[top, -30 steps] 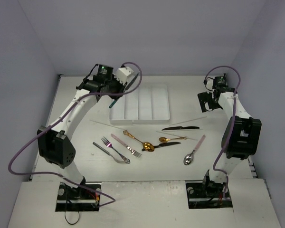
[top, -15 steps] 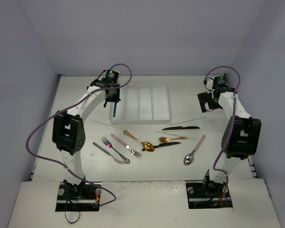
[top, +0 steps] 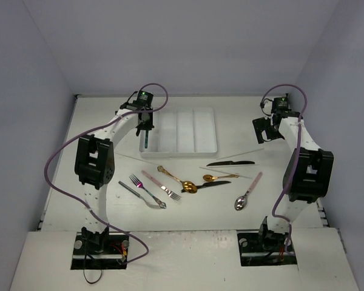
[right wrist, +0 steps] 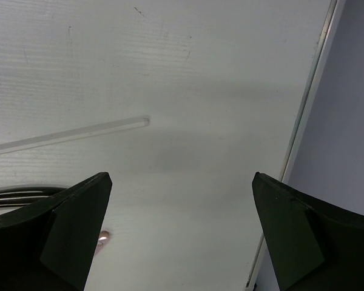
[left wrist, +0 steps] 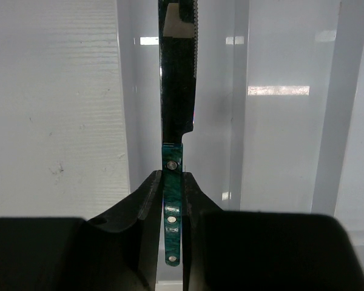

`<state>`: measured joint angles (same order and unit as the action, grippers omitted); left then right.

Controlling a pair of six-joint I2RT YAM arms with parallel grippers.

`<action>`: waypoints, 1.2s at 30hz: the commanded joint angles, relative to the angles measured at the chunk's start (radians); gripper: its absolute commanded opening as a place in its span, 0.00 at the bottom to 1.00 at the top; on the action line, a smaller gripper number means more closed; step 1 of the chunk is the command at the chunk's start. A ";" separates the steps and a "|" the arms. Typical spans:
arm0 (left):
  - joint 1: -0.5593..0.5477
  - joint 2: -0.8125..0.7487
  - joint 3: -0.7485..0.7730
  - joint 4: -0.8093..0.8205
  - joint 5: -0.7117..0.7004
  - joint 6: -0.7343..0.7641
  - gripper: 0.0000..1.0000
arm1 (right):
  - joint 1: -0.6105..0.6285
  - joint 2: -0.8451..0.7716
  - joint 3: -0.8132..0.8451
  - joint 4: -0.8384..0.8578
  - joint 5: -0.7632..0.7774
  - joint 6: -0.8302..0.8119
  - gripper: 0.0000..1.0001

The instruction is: Sort the eating utensils into containers

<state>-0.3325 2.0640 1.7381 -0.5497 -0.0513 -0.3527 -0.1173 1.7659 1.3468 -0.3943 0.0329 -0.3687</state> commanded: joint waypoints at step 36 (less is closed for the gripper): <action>0.085 -0.605 -0.484 -0.510 0.712 1.734 0.54 | -0.005 0.007 0.027 -0.009 0.019 -0.009 1.00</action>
<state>-0.2405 1.4806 1.4063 -0.8280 0.6418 0.8768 -0.1173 1.7924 1.3670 -0.4084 0.0380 -0.3695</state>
